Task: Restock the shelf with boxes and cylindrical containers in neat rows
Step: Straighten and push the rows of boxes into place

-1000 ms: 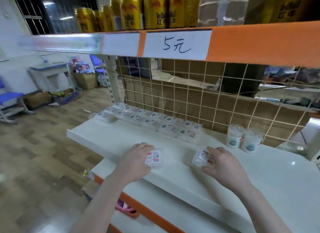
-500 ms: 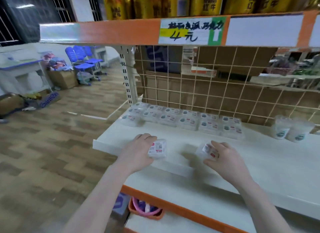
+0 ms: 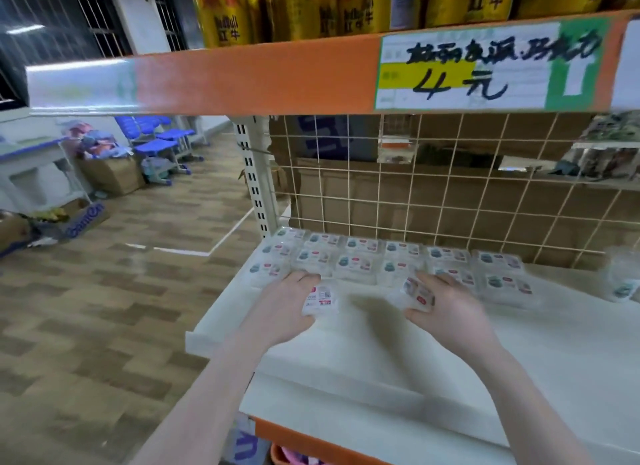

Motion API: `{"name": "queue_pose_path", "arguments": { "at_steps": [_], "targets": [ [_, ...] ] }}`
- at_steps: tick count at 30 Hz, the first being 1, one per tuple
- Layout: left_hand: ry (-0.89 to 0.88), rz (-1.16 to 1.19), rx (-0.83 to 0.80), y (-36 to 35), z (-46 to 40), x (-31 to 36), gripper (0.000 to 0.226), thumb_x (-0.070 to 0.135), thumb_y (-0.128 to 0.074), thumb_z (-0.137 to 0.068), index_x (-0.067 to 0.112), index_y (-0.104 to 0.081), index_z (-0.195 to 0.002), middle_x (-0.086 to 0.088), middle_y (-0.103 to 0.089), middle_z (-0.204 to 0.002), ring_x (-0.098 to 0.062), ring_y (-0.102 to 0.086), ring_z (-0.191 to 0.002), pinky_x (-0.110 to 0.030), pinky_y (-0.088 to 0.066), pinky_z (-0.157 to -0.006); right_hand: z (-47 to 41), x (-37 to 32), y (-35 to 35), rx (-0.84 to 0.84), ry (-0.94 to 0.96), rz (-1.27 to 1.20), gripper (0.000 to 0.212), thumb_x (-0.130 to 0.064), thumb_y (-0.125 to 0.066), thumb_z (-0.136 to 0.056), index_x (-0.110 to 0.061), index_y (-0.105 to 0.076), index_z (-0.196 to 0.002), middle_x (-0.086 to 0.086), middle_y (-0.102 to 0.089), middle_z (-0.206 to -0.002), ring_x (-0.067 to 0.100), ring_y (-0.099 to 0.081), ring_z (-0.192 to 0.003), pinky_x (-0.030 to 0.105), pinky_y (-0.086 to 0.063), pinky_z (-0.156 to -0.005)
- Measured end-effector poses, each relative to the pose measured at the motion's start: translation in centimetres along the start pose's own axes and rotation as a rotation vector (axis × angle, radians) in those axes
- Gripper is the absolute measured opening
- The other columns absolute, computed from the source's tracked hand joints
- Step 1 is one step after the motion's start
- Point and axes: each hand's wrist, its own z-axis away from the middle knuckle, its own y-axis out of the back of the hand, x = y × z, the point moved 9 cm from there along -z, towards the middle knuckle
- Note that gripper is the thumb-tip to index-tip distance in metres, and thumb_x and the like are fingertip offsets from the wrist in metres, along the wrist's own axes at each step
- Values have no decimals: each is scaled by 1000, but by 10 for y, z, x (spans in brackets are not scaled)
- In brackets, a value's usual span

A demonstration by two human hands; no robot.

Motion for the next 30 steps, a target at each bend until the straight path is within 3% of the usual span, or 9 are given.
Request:
{"name": "queue_pose_path", "arguments": {
  "at_steps": [3, 12, 20, 25, 30],
  "targets": [
    [-11, -41, -4, 0, -21, -10, 63, 25, -58, -83, 20, -36, -142, 2, -40, -142, -17, -35, -131, -28, -33, -105, -18, -6, -4, -16, -7, -7, 66, -38, -61, -84, -23, -33, -143, -1, -39, -143, 19, -40, -126, 25, -35, -96],
    [-96, -106, -86, -20, -55, -26, 60, 29, -56, -84, 22, -37, -140, 3, -44, -136, -18, -39, -126, -33, -44, -93, -35, -14, -6, 9, -74, 1, 67, -45, -60, -85, -29, -31, -143, -9, -35, -144, 15, -38, -127, 22, -33, -92],
    [-239, -75, -81, -28, -61, -33, 62, 33, -55, -87, 22, -33, -144, 2, -40, -143, -18, -36, -132, -32, -42, -97, -25, -18, -18, 59, -168, -45, 69, -41, -64, -84, -27, -32, -143, -8, -32, -147, 14, -37, -129, 21, -34, -95],
    [-290, -62, -46, -25, -61, -39, 60, 35, -52, -89, 20, -32, -144, 3, -38, -144, -18, -34, -132, -29, -39, -97, -22, -17, -25, 69, -213, -69, 73, -41, -67, -81, -29, -32, -143, -5, -30, -150, 17, -31, -135, 28, -33, -103],
    [-316, -6, -7, -28, -63, -46, 55, 33, -55, -87, 19, -42, -139, 3, -44, -140, -19, -40, -128, -29, -41, -97, -18, -22, -24, 107, -206, -38, 71, -38, -69, -80, -29, -35, -142, -5, -36, -146, 15, -35, -132, 22, -35, -96]
  ]
}}
